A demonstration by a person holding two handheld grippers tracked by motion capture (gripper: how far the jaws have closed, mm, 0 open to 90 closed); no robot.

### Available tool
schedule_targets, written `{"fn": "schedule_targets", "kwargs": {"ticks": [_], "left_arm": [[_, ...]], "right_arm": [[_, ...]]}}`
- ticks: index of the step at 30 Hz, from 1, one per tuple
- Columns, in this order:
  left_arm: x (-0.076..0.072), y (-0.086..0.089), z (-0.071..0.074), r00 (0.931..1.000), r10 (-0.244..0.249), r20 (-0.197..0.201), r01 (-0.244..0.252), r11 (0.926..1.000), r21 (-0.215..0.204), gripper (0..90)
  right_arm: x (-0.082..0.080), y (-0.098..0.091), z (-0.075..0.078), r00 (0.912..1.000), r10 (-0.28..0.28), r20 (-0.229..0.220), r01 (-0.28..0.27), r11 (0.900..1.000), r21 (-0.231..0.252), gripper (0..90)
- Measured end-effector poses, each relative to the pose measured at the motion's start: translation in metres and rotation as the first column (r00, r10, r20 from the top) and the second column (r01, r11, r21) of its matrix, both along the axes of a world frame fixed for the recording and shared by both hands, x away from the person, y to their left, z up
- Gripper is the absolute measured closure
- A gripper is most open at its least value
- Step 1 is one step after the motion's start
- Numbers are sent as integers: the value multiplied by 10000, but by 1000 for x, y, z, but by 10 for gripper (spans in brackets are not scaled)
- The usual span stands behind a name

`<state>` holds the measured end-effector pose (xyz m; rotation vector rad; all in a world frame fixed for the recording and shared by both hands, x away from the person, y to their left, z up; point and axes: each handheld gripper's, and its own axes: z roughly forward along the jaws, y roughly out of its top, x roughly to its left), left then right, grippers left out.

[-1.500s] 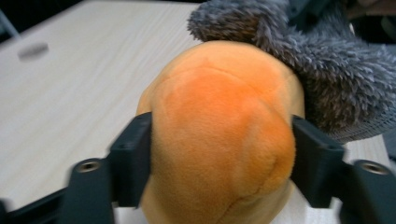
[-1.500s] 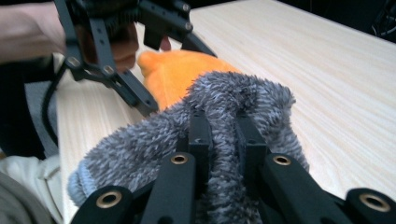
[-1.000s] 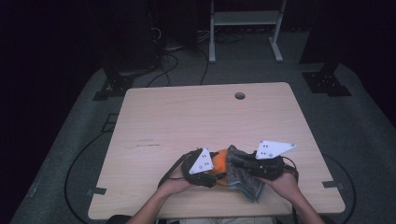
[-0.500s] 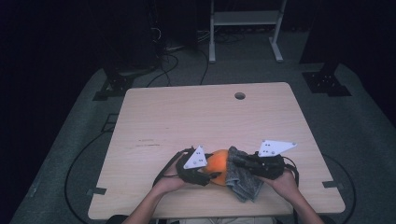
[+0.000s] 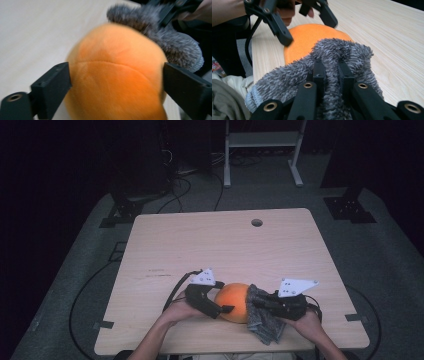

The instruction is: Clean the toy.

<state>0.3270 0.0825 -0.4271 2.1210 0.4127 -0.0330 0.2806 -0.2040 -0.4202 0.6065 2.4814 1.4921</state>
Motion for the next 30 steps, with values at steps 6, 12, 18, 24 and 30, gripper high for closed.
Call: {"fn": "schedule_targets", "kwargs": {"ticks": [6, 12, 18, 24, 30], "left_arm": [[-8, 2, 2, 9952, 51, 974, -45, 10000, -68, 379], [-11, 1, 9, 9483, 820, 3065, -539, 9936, -991, 419], [4, 4, -4, 9717, 783, 2229, -714, 9967, -387, 306], [10, 10, -4, 9820, 1259, 1406, -1178, 9910, -640, 277], [8, 18, -7, 9818, 1235, 1440, -1193, 9922, -374, 297]], "right_arm": [[-3, -1, 2, 9999, -85, -137, 89, 9994, 319, 792], [-1, -3, 17, 9975, -515, 493, 465, 9941, 980, 792], [19, 14, 8, 9929, -1013, 628, 991, 9944, 367, 792], [19, 22, 0, 9933, -955, 652, 937, 9951, 305, 793], [24, -1, -16, 9819, -1878, 243, 1879, 9822, -2, 793]]}}
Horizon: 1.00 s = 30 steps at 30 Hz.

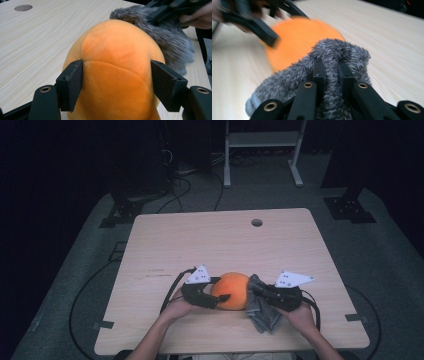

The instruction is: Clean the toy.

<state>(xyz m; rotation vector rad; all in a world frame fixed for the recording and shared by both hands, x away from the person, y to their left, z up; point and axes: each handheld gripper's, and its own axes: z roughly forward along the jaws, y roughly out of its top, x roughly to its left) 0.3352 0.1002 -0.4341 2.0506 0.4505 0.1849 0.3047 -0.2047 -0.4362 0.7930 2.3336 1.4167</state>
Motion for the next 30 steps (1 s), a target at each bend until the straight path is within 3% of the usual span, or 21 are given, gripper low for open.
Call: {"fn": "schedule_targets", "kwargs": {"ticks": [2, 3, 8, 10, 13, 18, 21, 26, 28, 30], "left_arm": [[0, 1, -1, 10000, -22, -59, 22, 10000, -5, 297], [0, 1, -1, 10000, -27, -57, 27, 10000, 13, 297], [1, 0, -2, 9997, -118, -197, 119, 9999, 64, 308], [1, 0, -2, 9997, -77, -248, 79, 9999, 91, 309], [2, 4, -2, 9994, -25, -359, 30, 9999, 132, 310], [2, 6, -3, 9991, 2, -421, 1, 10000, 80, 309], [-1, 4, -2, 9996, -170, -235, 175, 9997, 191, 310], [-8, -4, -2, 9978, -579, 322, 563, 9973, 467, 315], [-10, -3, -2, 9974, -646, 315, 630, 9968, 494, 315], [-11, -1, -1, 9957, -853, 350, 840, 9958, 372, 288]], "right_arm": [[2, -8, -6, 9993, -320, -213, 311, 9988, -377, 793], [2, -10, -8, 9989, -340, -312, 329, 9989, -330, 792], [-4, -9, 5, 9998, 193, -42, -189, 9965, 815, 790], [-5, 0, 9, 9988, 477, 149, -489, 9943, 950, 790], [-4, 10, 6, 9978, 649, 112, -655, 9960, 605, 791], [-2, 1, -4, 9992, 206, -344, -200, 9997, 165, 790], [-3, -8, -10, 9979, -6, -643, 4, 10000, -31, 789], [-6, -4, 7, 9994, 348, -82, -339, 9951, 926, 787], [-4, 1, 9, 9989, 470, -1, -468, 9944, 949, 786], [-2, 4, 5, 9979, 602, -250, -577, 9942, 910, 786]]}}
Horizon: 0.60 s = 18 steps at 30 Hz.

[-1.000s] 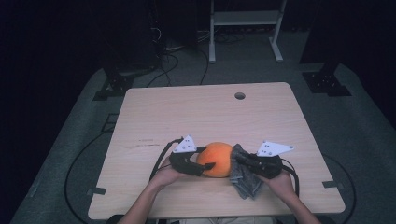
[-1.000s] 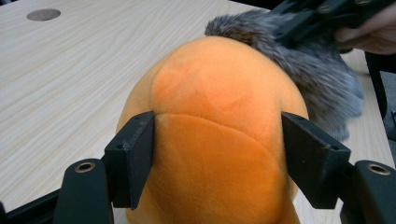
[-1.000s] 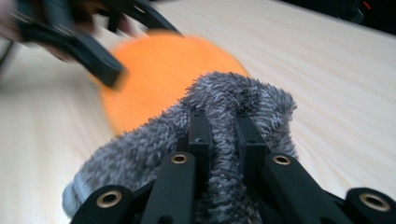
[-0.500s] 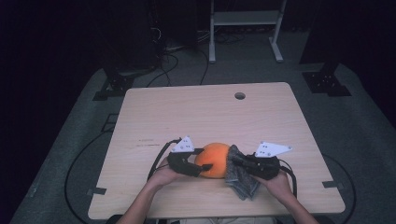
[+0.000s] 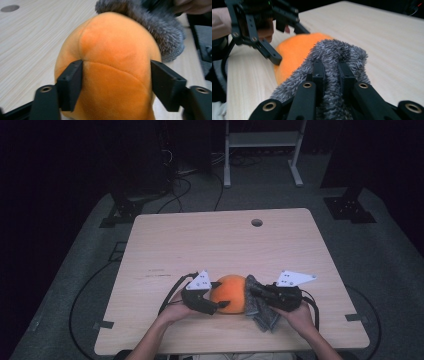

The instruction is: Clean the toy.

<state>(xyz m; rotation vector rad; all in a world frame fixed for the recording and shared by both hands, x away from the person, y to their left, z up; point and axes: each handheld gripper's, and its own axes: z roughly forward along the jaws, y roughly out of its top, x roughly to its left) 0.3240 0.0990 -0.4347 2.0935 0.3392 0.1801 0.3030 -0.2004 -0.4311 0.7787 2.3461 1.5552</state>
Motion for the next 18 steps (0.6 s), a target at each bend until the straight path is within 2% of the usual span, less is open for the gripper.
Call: {"fn": "schedule_targets", "kwargs": {"ticks": [2, 4, 5, 7, 8, 13, 15, 17, 18], "left_arm": [[-1, 0, 1, 9999, 51, 102, -49, 9997, -237, 208], [2, -1, 3, 9992, 391, -66, -394, 9975, -590, 148], [4, -2, 3, 9984, 519, -218, -529, 9974, -493, 144], [5, -4, 1, 9968, 667, -432, -678, 9974, -250, 203], [5, -3, 1, 9970, 626, -458, -639, 9976, -262, 214], [0, -5, 2, 9987, 484, -184, -486, 9987, -136, 250], [-3, -8, 3, 9983, 572, -61, -573, 9982, -161, 261], [-8, -13, 5, 9984, 559, 100, -557, 9982, -215, 274], [-11, -16, 6, 9985, 486, 260, -484, 9988, -72, 278]], "right_arm": [[-1, 0, -4, 9999, 75, -106, -77, 9999, -153, 787], [-3, -1, -6, 9999, 70, -91, -73, 9997, -249, 786], [-4, -2, -6, 9999, 58, -112, -61, 9996, -259, 786], [-4, -4, -7, 9999, 15, -105, -19, 9995, -328, 786], [-4, -5, -9, 9999, -2, -143, -3, 9992, -402, 786], [-6, -13, -13, 9991, -57, -430, 22, 9966, -825, 785], [-8, -16, -11, 9993, -13, -372, -12, 9976, -686, 784], [-11, -16, -5, 9999, 106, -99, -109, 9991, -405, 784], [-11, -14, -2, 9998, 183, 25, -182, 9993, -336, 784]]}}
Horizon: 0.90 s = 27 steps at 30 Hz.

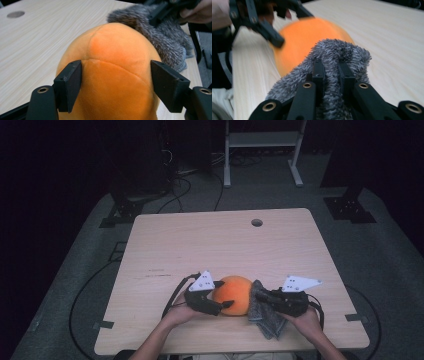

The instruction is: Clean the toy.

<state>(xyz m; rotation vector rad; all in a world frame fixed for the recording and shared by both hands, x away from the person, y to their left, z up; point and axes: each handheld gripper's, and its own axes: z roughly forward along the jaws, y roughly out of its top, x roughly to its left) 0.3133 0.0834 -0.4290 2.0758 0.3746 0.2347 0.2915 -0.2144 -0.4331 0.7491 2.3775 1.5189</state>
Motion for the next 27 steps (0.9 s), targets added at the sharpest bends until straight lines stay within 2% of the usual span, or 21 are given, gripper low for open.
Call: {"fn": "schedule_targets", "kwargs": {"ticks": [3, 6, 10, 13, 16, 21, 22, 24, 27], "left_arm": [[-5, -4, 2, 9998, -199, 48, 198, 9993, 311, 278], [-4, 3, 2, 9982, -515, -312, 522, 9984, 216, 270], [1, 7, 0, 9979, -450, -474, 462, 9986, 249, 288], [4, 7, -1, 9984, -130, -556, 148, 9994, 328, 293], [4, 6, -1, 9988, -54, -481, 69, 9995, 316, 285], [2, 2, 1, 9998, 69, -211, -61, 9993, 377, 284], [1, 1, 1, 9999, 74, -83, -71, 9993, 377, 288], [0, -2, 2, 10000, -2, 23, 1, 9989, 474, 300], [-2, -7, 5, 9995, -138, 295, 116, 9974, 713, 311]], "right_arm": [[-1, 10, 9, 9992, 173, 356, -174, 9998, 26, 785], [0, 16, 12, 9982, 374, 461, -381, 9992, 128, 785], [-1, 21, 14, 9976, 474, 508, -479, 9988, 83, 785], [2, 21, 9, 9992, 300, 283, -295, 9994, -176, 787], [6, 13, 2, 9997, 127, -200, -128, 9999, -71, 788], [3, 0, -4, 9990, -123, -431, 95, 9979, -637, 786], [2, -3, -3, 9989, -51, -457, 27, 9987, -518, 786], [0, -7, 3, 9986, 272, -464, -266, 9996, 139, 786], [-2, 0, 20, 9973, 728, -40, -725, 9958, 565, 786]]}}
